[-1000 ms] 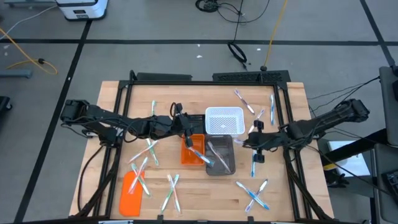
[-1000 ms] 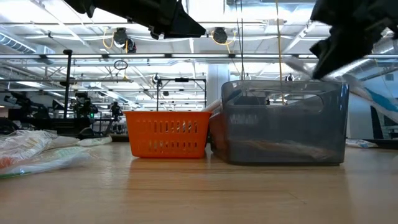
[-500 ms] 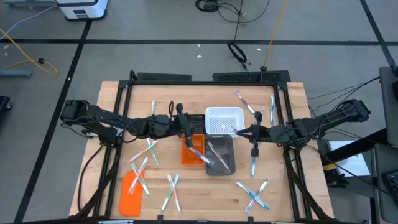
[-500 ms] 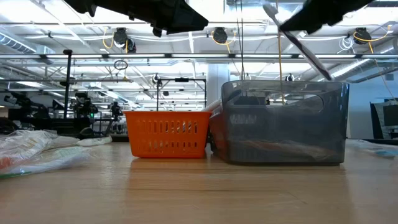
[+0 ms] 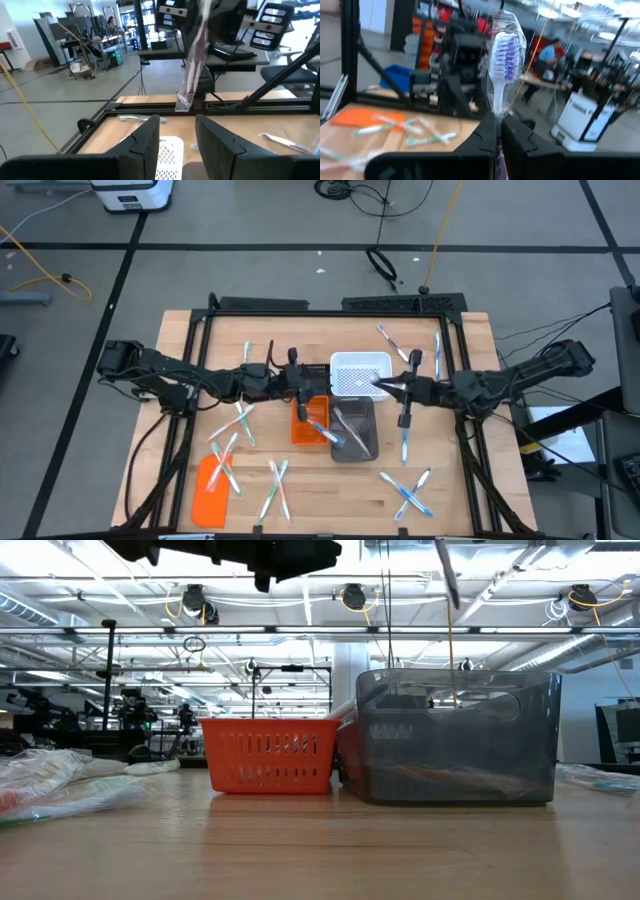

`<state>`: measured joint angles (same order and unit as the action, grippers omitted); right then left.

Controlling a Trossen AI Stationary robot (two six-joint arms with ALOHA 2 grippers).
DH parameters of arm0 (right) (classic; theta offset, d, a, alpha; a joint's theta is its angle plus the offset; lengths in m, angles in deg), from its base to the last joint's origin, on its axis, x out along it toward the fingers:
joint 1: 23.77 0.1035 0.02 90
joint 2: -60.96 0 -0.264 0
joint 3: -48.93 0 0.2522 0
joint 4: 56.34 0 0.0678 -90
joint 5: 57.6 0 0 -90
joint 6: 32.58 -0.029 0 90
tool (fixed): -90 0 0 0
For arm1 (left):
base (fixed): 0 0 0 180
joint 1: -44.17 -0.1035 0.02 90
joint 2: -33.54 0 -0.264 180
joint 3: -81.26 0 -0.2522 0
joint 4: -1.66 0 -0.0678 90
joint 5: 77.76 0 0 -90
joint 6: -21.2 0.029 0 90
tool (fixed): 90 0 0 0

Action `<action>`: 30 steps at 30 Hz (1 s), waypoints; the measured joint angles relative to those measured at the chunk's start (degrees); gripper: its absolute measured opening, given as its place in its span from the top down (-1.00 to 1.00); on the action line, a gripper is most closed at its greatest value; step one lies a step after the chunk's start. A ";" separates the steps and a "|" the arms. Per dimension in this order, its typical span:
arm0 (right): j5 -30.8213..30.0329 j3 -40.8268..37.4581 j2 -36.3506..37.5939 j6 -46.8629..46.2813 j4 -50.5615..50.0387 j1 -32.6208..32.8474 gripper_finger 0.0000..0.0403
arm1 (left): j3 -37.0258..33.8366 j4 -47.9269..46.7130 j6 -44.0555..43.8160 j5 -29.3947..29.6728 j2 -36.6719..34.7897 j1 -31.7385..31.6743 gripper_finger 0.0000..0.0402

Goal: Pick & Place Toothbrushes
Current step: Put the violet toothbrush into the black bin

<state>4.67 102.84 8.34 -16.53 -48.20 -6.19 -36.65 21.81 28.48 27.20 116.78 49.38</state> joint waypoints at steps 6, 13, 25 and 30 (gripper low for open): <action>9.42 0.00 -5.94 1.46 10.86 -3.85 0.99 | 0.00 0.37 -0.41 0.01 0.00 -0.04 0.36; 14.13 0.00 -11.64 0.16 19.98 -8.66 0.99 | 0.00 0.41 -1.94 0.01 0.00 -0.04 0.36; 23.61 0.00 -20.23 -5.88 32.80 -14.96 0.99 | 0.00 0.50 -1.74 0.03 0.00 -0.04 0.36; 25.49 0.00 -23.07 -7.83 36.90 -16.56 0.99 | 0.00 0.68 -1.61 0.05 0.00 -0.08 0.36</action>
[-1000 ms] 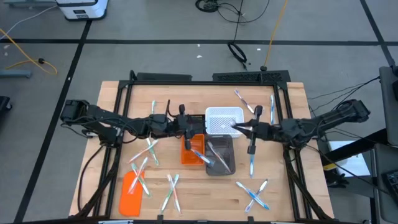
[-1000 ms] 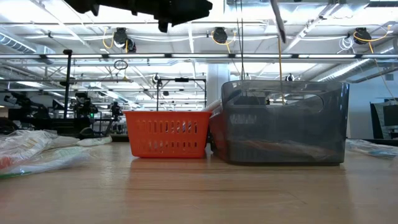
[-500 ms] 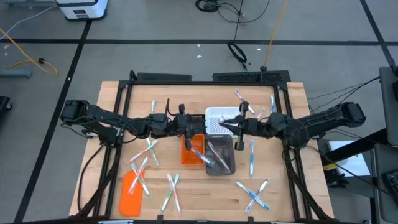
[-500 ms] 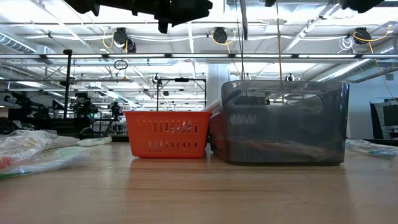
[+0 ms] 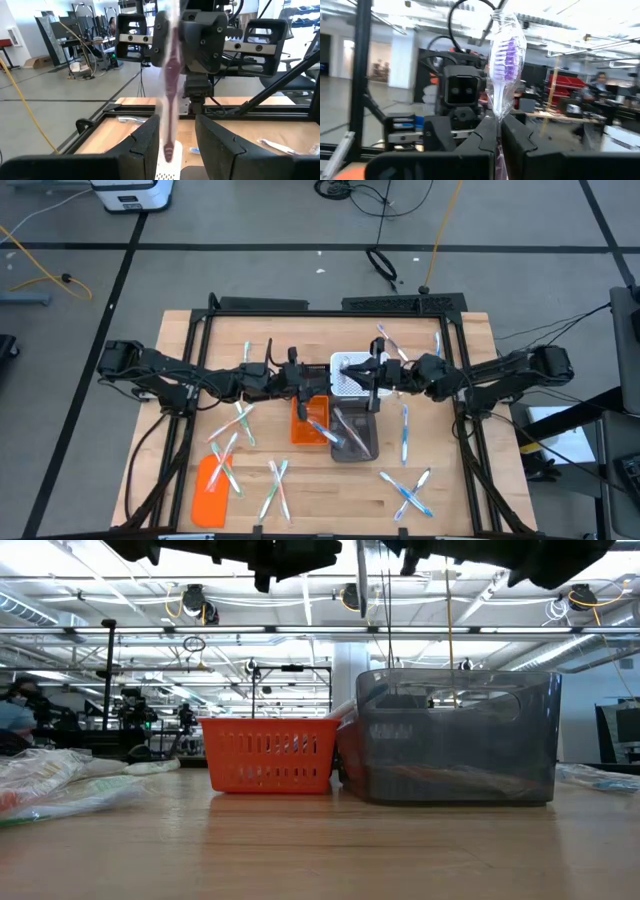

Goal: Pick & Place Toothbrushes
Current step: Put the violet toothbrush into the black bin

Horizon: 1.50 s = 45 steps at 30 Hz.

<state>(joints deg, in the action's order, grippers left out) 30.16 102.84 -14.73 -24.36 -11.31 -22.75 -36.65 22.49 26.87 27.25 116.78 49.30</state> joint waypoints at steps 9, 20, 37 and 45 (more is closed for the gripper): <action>4.02 3.05 -4.06 -1.87 1.29 -1.78 0.99 | 0.00 2.10 -0.48 0.02 0.00 -0.67 0.36; 4.19 6.56 -9.55 -1.56 1.08 -2.13 0.99 | 0.00 2.61 -1.11 -1.99 0.00 -0.66 0.36; 5.39 6.73 -9.83 -1.55 0.66 -2.59 0.95 | 0.04 0.60 0.07 -0.79 0.00 -0.64 0.87; 5.27 6.73 -8.90 -1.35 -4.31 -3.04 0.75 | 0.09 -2.83 0.03 1.75 0.00 -0.64 0.89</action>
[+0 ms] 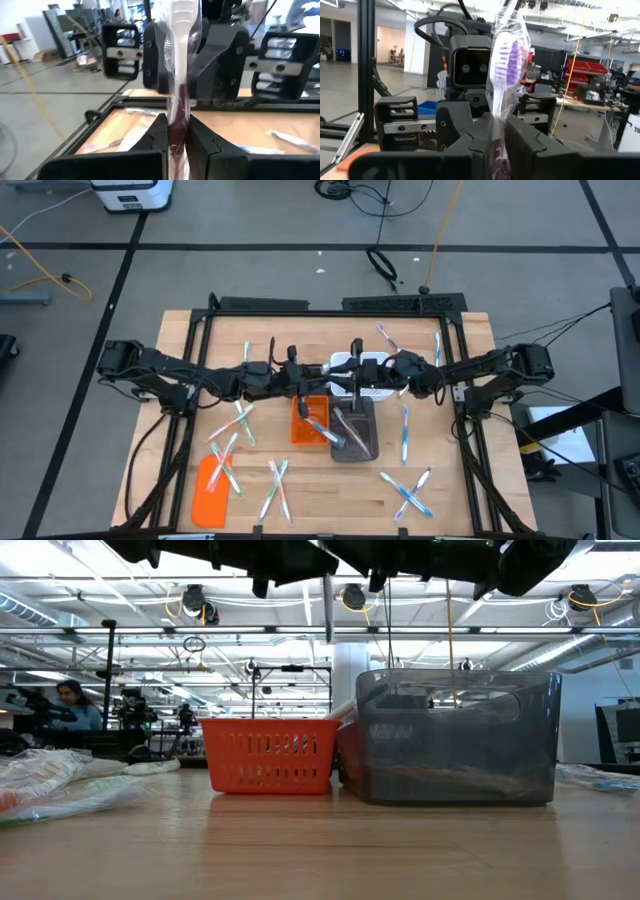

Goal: Pick & Place Toothbrushes
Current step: Put the violet toothbrush into the black bin

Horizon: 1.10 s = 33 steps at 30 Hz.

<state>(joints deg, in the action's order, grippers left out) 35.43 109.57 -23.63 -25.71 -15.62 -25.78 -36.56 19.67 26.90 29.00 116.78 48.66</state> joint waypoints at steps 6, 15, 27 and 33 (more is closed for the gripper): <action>-0.13 0.00 4.17 0.02 -8.99 -0.68 0.52 | 0.00 -3.40 0.17 5.79 0.00 -0.02 0.89; -0.24 0.00 12.28 0.26 -25.39 -1.75 0.25 | -0.04 -10.14 -2.21 10.31 0.00 -2.63 0.89; -0.23 -0.02 14.86 0.24 -34.31 -1.74 0.27 | -0.11 -20.57 -10.42 4.30 0.00 -8.12 0.89; -0.24 -0.02 14.86 0.05 -36.19 -1.72 0.28 | -0.11 -26.50 -12.43 3.82 0.00 -8.87 0.89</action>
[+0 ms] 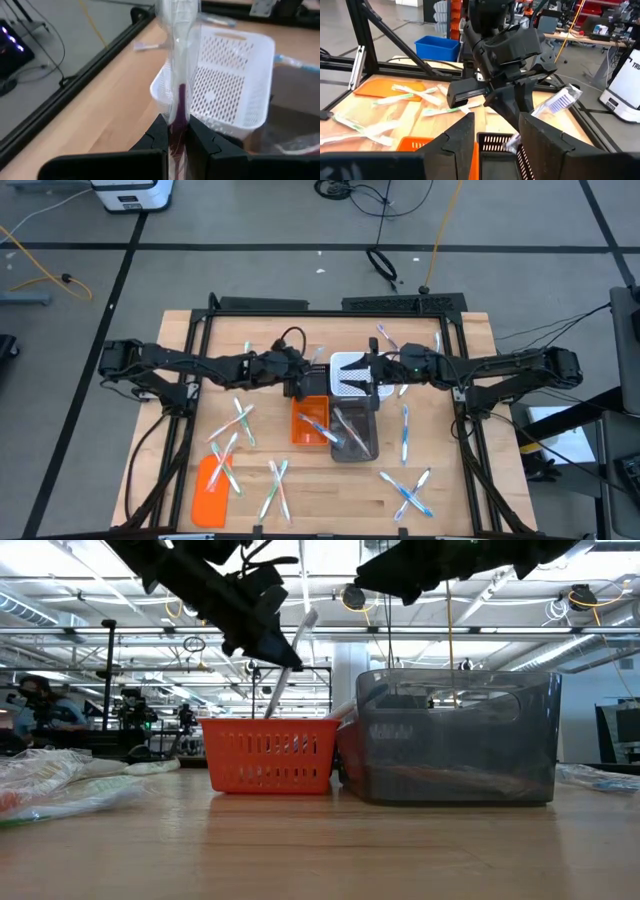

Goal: Pick & Place Toothbrushes
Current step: Put the violet toothbrush into the black bin

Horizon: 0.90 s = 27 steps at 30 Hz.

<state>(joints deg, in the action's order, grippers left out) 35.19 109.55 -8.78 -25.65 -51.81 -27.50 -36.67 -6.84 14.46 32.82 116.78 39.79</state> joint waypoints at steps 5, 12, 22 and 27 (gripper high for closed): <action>0.02 0.00 0.00 -0.46 -1.20 0.00 0.29 | 0.00 -1.79 -1.32 -0.07 0.00 -0.77 0.89; 0.02 -0.02 0.00 -0.47 -2.46 0.00 0.31 | 0.00 -3.22 -1.89 -0.15 0.00 -0.80 0.89; 0.01 -0.02 0.00 -0.51 -2.52 0.00 0.31 | 0.00 -7.27 -5.32 -2.71 0.00 -0.94 0.89; 0.04 -0.02 0.00 -1.85 -4.85 0.06 0.31 | 0.00 -8.44 -6.15 -4.30 0.31 -2.08 0.89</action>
<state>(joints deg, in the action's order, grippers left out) 35.23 109.52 -8.78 -27.50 -56.66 -27.44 -36.67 -15.28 8.31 28.52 117.09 37.71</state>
